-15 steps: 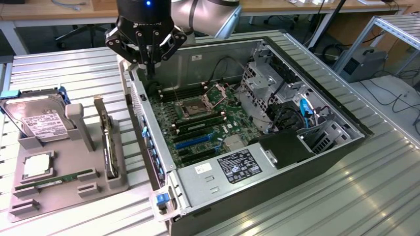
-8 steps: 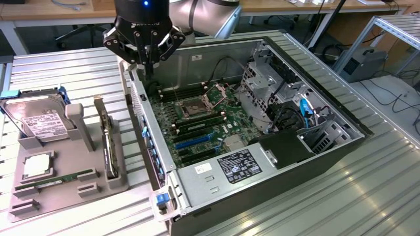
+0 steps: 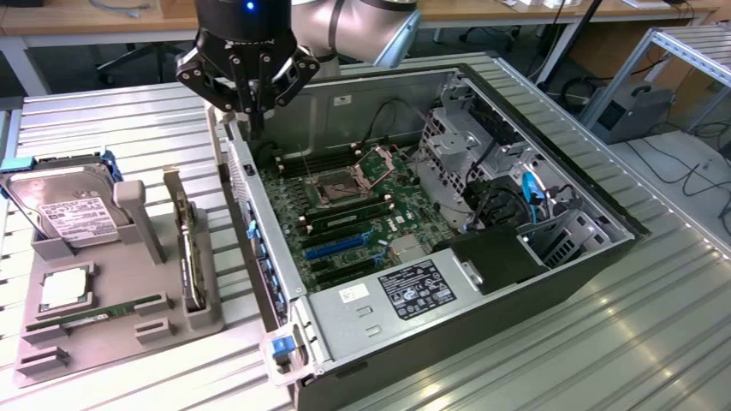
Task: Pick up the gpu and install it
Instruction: 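Reach for the gpu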
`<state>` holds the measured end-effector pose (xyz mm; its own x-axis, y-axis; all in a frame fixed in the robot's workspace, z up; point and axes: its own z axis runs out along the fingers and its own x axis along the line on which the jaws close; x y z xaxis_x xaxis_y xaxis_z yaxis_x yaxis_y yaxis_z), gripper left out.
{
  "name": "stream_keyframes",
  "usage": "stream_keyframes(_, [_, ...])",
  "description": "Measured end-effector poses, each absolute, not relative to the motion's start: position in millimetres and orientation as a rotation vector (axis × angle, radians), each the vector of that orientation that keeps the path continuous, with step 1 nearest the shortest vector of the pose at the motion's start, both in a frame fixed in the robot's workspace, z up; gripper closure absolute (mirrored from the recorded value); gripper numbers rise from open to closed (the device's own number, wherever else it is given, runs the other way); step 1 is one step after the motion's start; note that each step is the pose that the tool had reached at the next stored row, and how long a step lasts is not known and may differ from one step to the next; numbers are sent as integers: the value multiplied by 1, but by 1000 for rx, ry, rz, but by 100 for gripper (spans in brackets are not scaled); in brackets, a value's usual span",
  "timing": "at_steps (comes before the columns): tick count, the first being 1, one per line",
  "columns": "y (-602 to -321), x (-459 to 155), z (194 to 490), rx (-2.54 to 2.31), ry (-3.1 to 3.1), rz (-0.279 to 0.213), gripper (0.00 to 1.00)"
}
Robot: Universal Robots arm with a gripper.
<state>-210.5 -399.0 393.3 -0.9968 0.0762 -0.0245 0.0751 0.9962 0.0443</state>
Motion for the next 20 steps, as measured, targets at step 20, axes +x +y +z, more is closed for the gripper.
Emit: stream_keyframes(20, [-399, -219, 393, 118, 3112, 68, 89])
